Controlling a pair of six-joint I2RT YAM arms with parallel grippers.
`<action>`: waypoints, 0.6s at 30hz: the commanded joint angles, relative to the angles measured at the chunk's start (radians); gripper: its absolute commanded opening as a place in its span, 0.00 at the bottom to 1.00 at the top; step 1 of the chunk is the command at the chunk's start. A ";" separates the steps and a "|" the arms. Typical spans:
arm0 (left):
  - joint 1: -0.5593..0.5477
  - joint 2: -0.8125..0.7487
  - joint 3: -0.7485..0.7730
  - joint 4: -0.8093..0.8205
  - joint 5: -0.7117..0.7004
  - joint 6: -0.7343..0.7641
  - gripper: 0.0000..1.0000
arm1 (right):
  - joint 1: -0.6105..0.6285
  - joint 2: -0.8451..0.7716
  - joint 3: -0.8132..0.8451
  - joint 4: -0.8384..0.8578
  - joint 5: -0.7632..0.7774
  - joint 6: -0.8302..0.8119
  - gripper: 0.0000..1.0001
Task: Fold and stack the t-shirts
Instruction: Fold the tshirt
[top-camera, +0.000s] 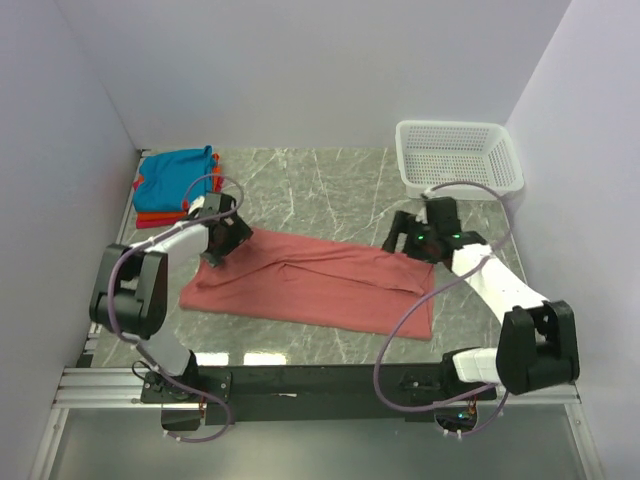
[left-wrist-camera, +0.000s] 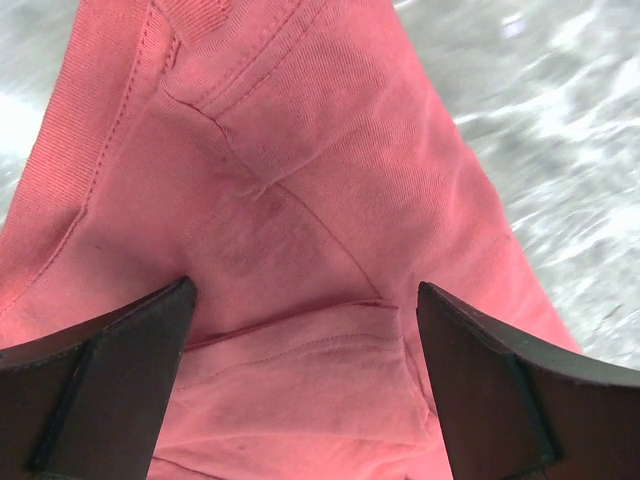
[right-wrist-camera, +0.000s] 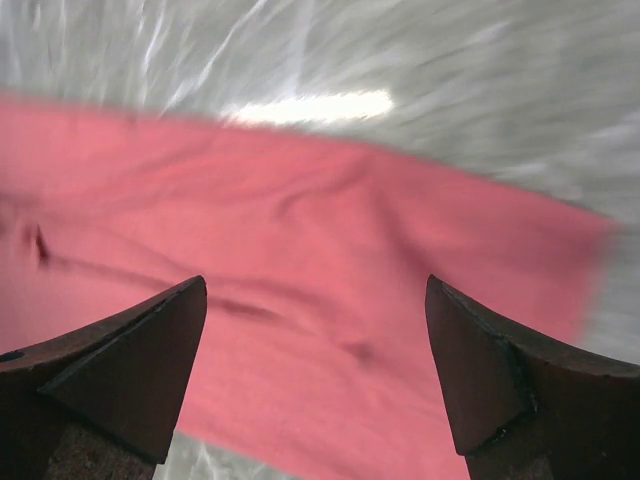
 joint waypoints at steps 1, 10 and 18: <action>-0.039 0.114 0.082 0.049 0.046 0.021 0.99 | 0.127 0.065 -0.019 0.027 -0.013 0.027 0.96; -0.118 0.447 0.500 -0.049 -0.026 0.046 0.99 | 0.244 0.205 -0.068 0.012 0.031 0.048 0.96; -0.135 0.861 1.125 -0.160 0.112 0.122 0.99 | 0.518 0.058 -0.267 0.033 -0.028 0.146 0.96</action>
